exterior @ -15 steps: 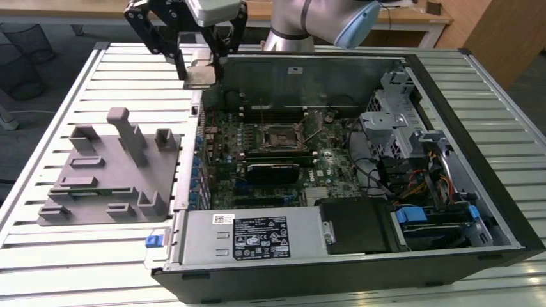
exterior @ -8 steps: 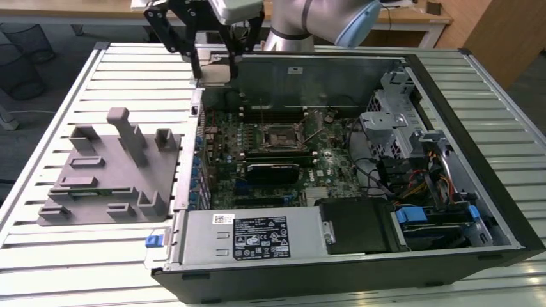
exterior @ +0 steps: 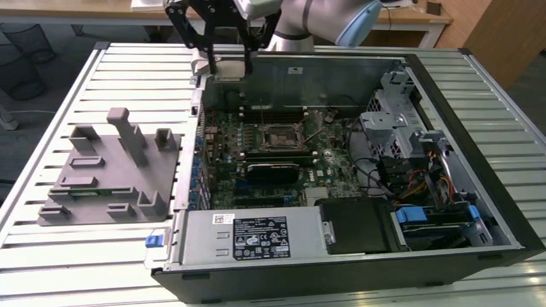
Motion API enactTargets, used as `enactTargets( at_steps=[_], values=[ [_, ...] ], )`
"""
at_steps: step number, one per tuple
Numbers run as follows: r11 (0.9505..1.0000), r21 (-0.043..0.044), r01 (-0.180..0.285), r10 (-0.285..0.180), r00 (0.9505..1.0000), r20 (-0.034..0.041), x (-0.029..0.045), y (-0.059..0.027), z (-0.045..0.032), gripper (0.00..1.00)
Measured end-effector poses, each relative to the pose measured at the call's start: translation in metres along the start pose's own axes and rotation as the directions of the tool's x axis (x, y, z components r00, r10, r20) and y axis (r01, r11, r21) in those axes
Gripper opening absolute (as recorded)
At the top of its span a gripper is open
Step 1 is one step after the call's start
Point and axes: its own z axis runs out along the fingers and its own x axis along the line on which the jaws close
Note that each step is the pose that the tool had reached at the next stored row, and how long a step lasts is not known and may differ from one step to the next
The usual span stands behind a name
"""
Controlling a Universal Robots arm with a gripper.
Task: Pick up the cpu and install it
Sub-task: 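Pick up the cpu and move it towards the insertion slot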
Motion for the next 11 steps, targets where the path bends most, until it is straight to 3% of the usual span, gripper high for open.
enactTargets(
  at_steps=[11],
  values=[
    [1.0000,-0.0004,0.000,0.000,1.0000,0.0000,-0.0294,0.0022,0.0012,0.53]
  ],
)
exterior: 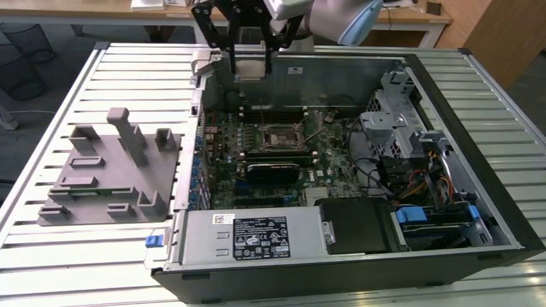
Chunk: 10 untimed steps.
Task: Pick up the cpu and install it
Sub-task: 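Pick up the cpu and move it towards the insertion slot, then place the cpu into insertion slot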
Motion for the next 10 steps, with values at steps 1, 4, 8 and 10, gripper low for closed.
enactTargets(
  at_steps=[1,4,8,10],
  values=[
    [1.0000,0.0001,0.000,0.000,1.0000,0.0000,-0.0031,0.0000,0.0001,0.53],
    [1.0000,0.0001,-0.001,0.001,1.0000,0.0000,-0.0101,0.0001,0.0003,0.53],
    [1.0000,0.0001,-0.003,0.003,1.0000,0.0001,-0.0124,0.0001,0.0004,0.53],
    [1.0000,0.0003,-0.004,0.004,1.0000,0.0001,-0.0130,0.0001,0.0004,0.53]
  ],
)
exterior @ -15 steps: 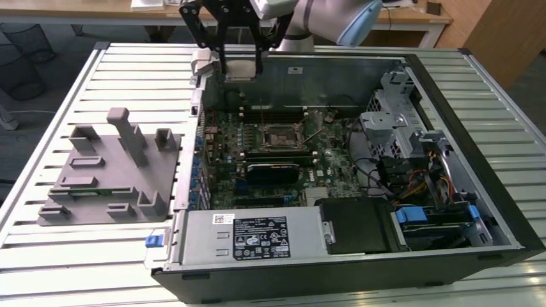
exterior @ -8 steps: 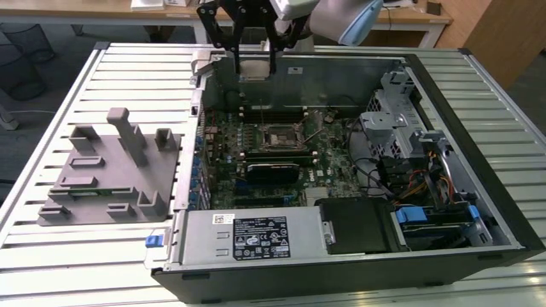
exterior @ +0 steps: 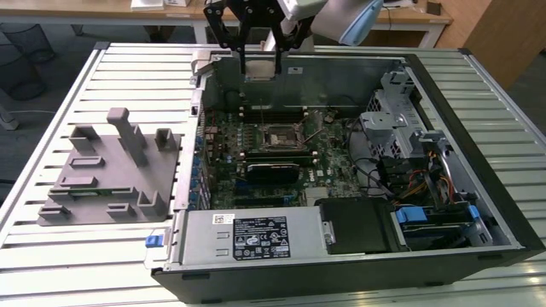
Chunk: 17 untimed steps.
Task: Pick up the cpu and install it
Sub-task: 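Place the cpu into insertion slot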
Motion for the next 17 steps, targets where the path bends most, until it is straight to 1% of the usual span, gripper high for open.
enactTargets(
  at_steps=[2,4,7,9,12,14,16,17],
  values=[
    [1.0000,0.0001,-0.009,0.009,1.0000,0.0003,-0.0001,0.0000,0.0001,0.53],
    [0.9993,0.0006,-0.037,0.037,0.9993,0.0016,-0.0002,0.0000,0.0001,0.53],
    [0.9973,0.0010,-0.074,0.074,0.9973,0.0031,-0.0002,0.0006,0.0004,0.53],
    [0.9948,0.0012,-0.102,0.102,0.9948,0.0041,-0.0002,0.0008,0.0005,0.53],
    [0.9885,0.0015,-0.151,0.151,0.9885,0.0059,-0.0001,0.0009,0.0010,0.53],
    [0.9828,0.0018,-0.185,0.185,0.9827,0.0070,-0.0002,0.0010,0.0012,0.53],
    [0.9779,0.0021,-0.209,0.209,0.9779,0.0079,-0.0002,0.0015,0.0014,0.53],
    [0.9747,0.0021,-0.223,0.223,0.9747,0.0084,-0.0002,0.0015,0.0016,0.53]
  ],
)
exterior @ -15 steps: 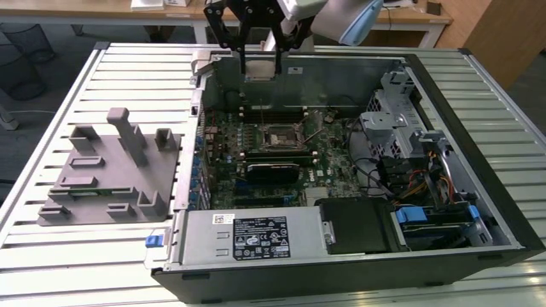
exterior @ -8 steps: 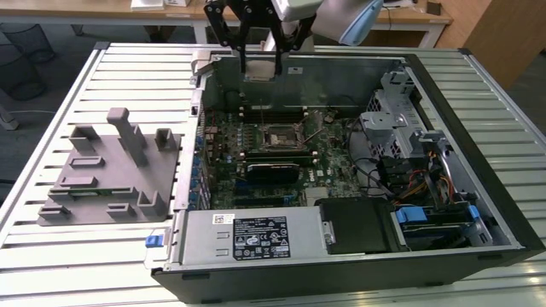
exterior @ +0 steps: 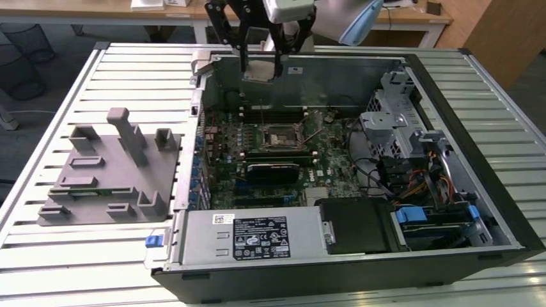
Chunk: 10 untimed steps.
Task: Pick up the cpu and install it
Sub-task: 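Place the cpu into insertion slot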
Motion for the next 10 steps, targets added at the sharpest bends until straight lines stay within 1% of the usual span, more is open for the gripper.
enactTargets(
  at_steps=[2,5,8,10],
  values=[
    [0.9994,0.0004,-0.034,0.034,0.9994,0.0011,0.0000,0.0000,0.0003,0.53],
    [0.9965,0.0008,-0.084,0.084,0.9965,0.0030,0.0001,0.0000,0.0008,0.53],
    [0.9912,0.0009,-0.132,0.132,0.9912,0.0049,0.0001,0.0001,0.0013,0.53],
    [0.9866,0.0014,-0.163,0.163,0.9866,0.0060,0.0001,0.0002,0.0015,0.53]
  ],
)
